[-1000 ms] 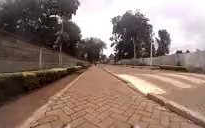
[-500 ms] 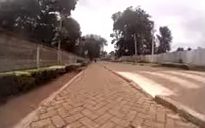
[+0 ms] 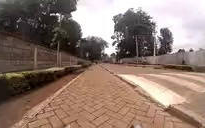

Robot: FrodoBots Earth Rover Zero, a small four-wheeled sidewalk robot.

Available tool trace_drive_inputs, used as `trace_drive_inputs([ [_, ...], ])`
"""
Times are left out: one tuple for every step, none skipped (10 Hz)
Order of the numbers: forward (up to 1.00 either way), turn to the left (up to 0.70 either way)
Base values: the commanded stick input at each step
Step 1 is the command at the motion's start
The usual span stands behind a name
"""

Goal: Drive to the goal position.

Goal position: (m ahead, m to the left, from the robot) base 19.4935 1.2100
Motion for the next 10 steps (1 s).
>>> trace_drive_inputs([
  [0.7,0.0],
  [0.7,0.0],
  [0.7,0.0],
  [0.7,0.0],
  [0.7,0.0],
  [0.7,0.0],
  [0.7,0.0],
  [0.7,0.0],
  [0.7,0.0],
  [0.7,0.0],
])
